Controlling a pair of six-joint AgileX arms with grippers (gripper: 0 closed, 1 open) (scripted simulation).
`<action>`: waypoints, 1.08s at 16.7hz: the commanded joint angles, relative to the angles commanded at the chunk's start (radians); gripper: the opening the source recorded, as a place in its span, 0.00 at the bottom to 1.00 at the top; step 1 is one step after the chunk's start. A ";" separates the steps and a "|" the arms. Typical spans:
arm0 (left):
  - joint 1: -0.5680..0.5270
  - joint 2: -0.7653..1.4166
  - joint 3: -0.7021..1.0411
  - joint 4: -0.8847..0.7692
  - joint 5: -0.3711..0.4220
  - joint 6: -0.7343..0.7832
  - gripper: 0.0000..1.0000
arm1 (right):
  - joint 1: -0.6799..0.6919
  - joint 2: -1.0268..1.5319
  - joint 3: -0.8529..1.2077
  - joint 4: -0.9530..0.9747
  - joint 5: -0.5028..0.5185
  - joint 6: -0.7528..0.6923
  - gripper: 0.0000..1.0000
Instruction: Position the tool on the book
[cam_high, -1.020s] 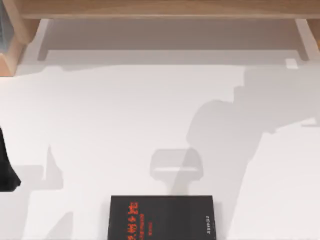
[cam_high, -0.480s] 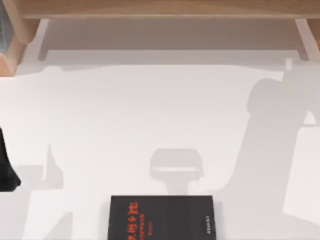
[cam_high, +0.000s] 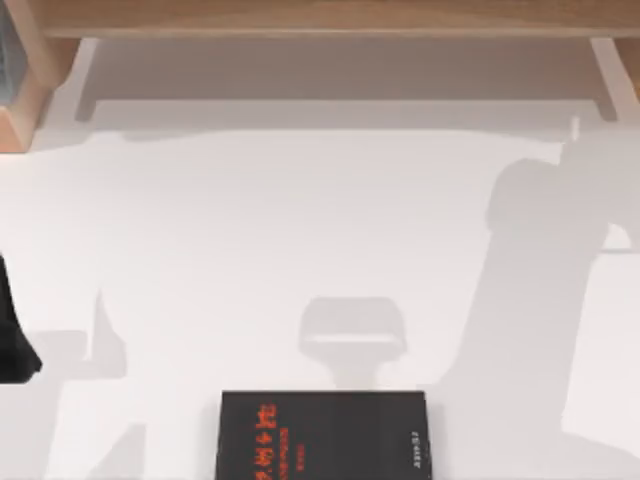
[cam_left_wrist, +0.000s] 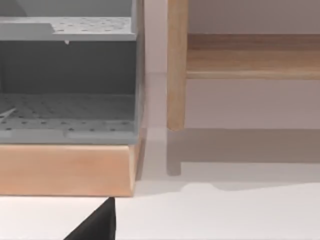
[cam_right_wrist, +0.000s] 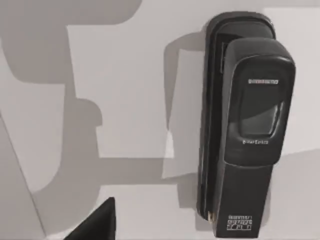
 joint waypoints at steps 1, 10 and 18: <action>0.000 0.000 0.000 0.000 0.000 0.000 1.00 | 0.000 -0.025 -0.005 -0.019 0.002 0.003 1.00; 0.000 0.000 0.000 0.000 0.000 0.000 1.00 | 0.131 -0.282 -0.063 -0.212 0.007 0.124 1.00; 0.000 0.000 0.000 0.000 0.000 0.000 1.00 | 0.018 -0.175 -0.135 -0.015 0.003 0.021 1.00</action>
